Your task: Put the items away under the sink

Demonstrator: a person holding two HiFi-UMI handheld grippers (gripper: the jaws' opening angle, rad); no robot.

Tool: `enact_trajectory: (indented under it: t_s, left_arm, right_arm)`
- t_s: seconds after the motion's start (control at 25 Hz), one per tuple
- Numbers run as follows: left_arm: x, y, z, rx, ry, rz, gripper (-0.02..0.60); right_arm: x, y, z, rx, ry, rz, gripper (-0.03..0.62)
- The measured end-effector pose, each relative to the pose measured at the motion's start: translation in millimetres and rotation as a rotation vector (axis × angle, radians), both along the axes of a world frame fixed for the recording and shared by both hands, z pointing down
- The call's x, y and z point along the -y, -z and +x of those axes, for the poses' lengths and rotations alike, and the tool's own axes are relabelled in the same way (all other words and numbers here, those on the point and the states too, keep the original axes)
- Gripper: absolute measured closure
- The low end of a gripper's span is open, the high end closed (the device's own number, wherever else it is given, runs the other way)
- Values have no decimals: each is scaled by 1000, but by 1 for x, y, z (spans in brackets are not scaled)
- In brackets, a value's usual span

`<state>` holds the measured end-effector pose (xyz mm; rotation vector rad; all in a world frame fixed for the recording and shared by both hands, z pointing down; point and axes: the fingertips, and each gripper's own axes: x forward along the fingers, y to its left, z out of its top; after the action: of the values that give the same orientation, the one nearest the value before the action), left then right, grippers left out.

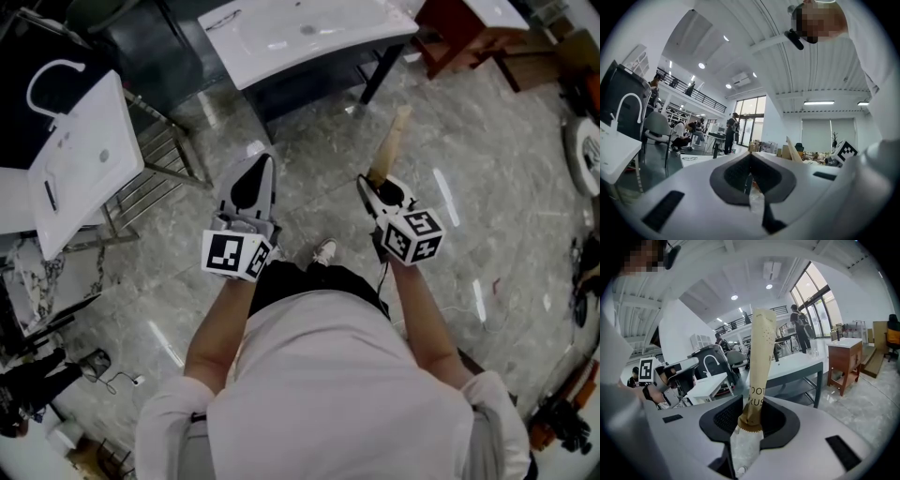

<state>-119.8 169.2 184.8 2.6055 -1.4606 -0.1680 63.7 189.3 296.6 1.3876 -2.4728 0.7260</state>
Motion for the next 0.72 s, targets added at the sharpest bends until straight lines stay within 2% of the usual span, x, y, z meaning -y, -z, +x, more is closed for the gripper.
enact_trajectory:
  t_s: [0.32,0.72]
  left_arm:
    - [12,6,16,18,76,24,580]
    - [39,-2,2,16,110,12,580]
  right_arm:
    - [13,-10,28,17,50,-9,473]
    - [43,-14,15,17,95,-18,473]
